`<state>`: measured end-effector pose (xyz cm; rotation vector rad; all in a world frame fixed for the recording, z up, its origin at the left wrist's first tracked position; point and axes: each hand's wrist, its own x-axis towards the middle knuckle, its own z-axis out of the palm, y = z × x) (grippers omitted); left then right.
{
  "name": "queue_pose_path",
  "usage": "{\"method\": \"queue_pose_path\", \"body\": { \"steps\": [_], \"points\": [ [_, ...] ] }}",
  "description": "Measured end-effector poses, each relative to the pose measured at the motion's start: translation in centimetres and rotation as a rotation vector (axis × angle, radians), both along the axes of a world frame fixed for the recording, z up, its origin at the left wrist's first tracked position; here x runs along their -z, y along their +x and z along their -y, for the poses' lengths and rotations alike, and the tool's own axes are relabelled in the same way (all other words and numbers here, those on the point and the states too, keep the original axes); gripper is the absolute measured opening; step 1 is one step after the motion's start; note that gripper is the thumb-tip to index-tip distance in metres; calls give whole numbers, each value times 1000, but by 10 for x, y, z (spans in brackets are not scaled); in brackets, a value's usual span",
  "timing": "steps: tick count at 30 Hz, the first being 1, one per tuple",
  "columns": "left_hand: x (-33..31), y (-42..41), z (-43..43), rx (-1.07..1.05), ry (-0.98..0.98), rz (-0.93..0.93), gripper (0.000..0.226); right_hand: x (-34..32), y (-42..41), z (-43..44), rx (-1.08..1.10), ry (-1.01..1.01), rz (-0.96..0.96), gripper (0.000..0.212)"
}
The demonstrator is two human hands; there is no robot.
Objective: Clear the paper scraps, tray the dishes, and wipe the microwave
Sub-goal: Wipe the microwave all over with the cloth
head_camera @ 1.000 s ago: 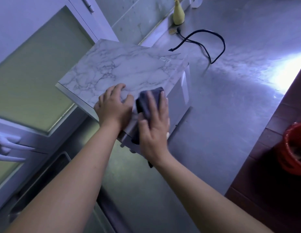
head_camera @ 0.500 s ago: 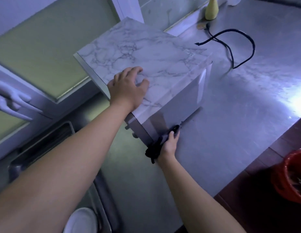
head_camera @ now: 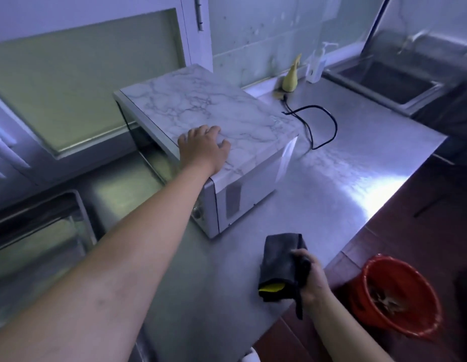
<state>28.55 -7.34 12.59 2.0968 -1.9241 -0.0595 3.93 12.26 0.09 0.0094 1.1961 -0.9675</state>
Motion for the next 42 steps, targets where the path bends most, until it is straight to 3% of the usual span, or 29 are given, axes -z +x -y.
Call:
{"method": "queue_pose_path", "body": {
  "steps": [5, 8, 13, 15, 18, 20, 29, 32, 34, 36, 40, 42],
  "points": [
    [-6, -2, -10, 35, 46, 1, 50, -38, -38, -2, 108, -104, -166, 33],
    [-13, -14, -31, 59, 55, -119, 43, -53, -52, 8, 112, -138, -197, 29],
    [3, -72, -117, 353, -358, -480, 21, -50, -69, 38, 40, -89, -277, 28],
    [25, -94, -143, 394, -247, -637, 14, -42, -77, 54, -6, -71, -322, 29],
    [68, -117, -147, 298, 143, -800, 19, -29, -95, 87, -105, -104, -435, 29],
    [94, -129, -132, 216, 275, -846, 24, -19, -114, 116, -216, -175, -531, 32],
    [146, -202, -59, -136, 472, -955, 30, 14, -216, 254, -617, -542, -1181, 52],
    [155, -226, -46, -228, 515, -970, 27, 42, -229, 272, -986, -585, -1407, 52],
    [156, -238, -42, -274, 528, -997, 23, 60, -229, 274, -1298, -548, -1473, 54],
    [155, -243, -40, -319, 530, -1021, 18, 70, -225, 273, -1437, -506, -1510, 59],
    [142, -238, -37, -364, 507, -1076, 17, 57, -226, 291, -1359, -536, -1498, 42],
    [131, -233, -35, -385, 473, -1087, 18, 40, -228, 311, -1176, -573, -1334, 30]
  ]
}}
